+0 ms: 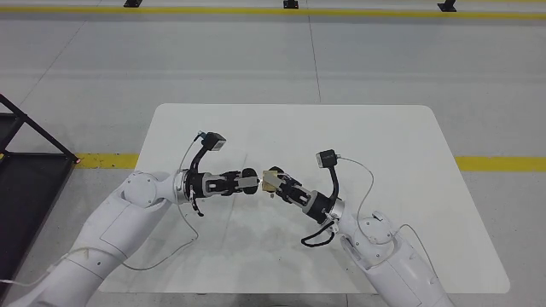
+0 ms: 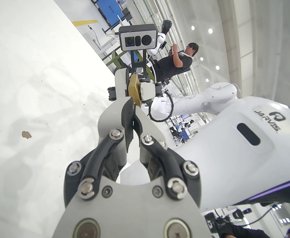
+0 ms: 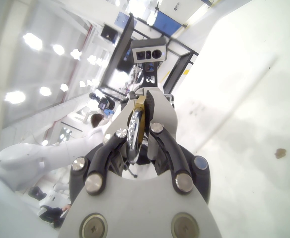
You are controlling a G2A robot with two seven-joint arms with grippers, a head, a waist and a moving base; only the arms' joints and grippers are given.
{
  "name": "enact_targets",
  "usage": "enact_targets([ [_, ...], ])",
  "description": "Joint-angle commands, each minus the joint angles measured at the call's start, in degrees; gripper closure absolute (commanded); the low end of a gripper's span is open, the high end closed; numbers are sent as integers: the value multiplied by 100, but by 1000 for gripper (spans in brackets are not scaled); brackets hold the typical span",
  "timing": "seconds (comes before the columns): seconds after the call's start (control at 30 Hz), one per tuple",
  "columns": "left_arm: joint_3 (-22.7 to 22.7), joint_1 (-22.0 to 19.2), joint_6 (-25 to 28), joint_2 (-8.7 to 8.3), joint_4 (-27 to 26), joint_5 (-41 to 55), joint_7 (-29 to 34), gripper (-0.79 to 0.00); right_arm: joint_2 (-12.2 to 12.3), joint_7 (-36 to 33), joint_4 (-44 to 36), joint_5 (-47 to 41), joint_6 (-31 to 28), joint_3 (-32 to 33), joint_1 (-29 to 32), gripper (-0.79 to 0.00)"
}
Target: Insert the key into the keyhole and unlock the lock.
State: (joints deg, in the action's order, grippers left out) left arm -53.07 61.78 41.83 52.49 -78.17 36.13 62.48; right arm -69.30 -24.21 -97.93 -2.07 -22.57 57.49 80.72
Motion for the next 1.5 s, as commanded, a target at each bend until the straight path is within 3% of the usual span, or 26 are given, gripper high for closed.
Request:
enact_targets([
  [0.0,-13,-1,81,7,-3,-126,-83,0,0,0,0,0,0,0,0,0],
  [1.03,-161,135,1612,-126,-260,-2378,-1615,0,0,0,0,0,0,0,0,0],
  [1.47,-428,334,1617,-102,-654,-3425,-2223,0,0,0,0,0,0,0,0,0],
])
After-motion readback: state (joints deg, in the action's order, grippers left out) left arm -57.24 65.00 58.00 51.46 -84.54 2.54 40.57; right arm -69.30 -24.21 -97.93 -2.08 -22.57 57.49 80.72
